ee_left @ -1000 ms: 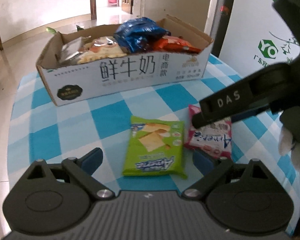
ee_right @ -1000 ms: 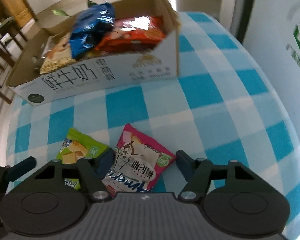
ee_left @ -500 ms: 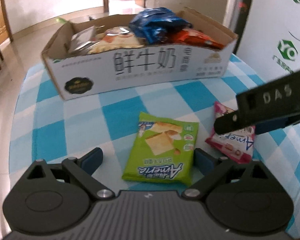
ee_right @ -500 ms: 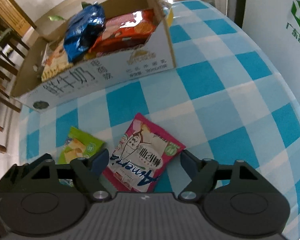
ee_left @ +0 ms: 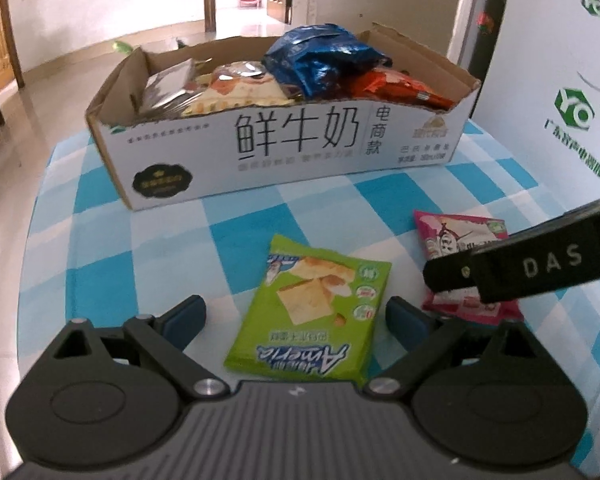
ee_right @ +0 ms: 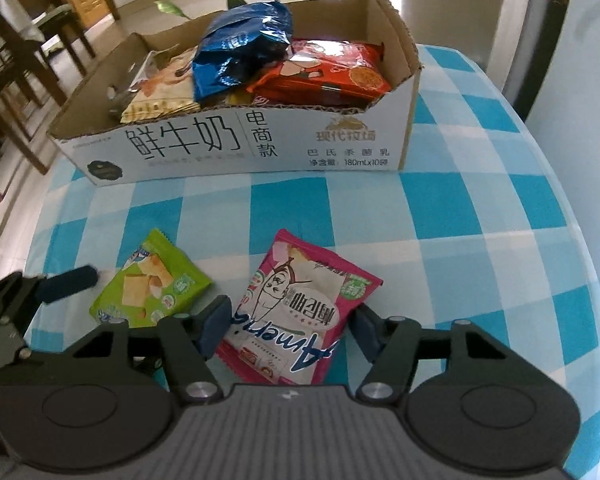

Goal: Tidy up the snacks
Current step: 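Grasp the green cracker packet with the left gripper while the right gripper grasps the pink bag, then lift both packets and carry them over the milk box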

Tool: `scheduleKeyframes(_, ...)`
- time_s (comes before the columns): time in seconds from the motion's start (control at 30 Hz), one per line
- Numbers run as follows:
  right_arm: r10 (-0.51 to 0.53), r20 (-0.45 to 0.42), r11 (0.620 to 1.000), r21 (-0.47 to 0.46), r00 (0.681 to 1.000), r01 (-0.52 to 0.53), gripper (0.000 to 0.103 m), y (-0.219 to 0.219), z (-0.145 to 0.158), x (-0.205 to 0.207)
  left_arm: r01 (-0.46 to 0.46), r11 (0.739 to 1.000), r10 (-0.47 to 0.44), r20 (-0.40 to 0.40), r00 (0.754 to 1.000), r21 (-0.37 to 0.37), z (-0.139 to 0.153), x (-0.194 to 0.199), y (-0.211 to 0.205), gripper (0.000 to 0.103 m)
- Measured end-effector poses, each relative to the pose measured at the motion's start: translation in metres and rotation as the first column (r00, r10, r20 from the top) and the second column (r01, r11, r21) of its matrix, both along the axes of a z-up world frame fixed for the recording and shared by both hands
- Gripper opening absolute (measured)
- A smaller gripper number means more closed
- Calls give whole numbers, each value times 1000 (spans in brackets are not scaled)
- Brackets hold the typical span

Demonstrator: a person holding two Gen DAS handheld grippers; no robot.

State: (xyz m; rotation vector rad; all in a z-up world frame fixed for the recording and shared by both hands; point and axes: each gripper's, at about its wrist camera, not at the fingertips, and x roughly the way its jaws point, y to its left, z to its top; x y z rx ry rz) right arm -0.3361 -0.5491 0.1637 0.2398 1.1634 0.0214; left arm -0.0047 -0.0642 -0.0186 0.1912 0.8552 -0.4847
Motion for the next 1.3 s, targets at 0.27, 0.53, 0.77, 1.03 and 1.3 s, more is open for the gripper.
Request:
scheduleKeyframes(0.27,-21,-12,1000,-21,1000,21,73,2,-3,-1,13,1000,-13,23,1000,3,1,-5,-8,76)
scheduleKeyframes(0.53,-3,5,1000,-6,1000,3,59,2,1,-3,-36,998,36,7,999,-47,8,-8,1,55)
scheduleKeyframes(0.77,-12,43,1000,19,999,11,59,0,12,-4,-102,991,102,-5,995,-83,17,-8,14,54)
scheduleKeyframes(1.03,-8,95,999,44,995,4,59,0,30,-7,-127,989,130,35,991,-77,40,-15,16,54)
scheduleKeyframes(1.3,-20,167,999,41,986,13,59,-3,52,-9,-167,981,175,75,982,-97,74,-10,24,54)
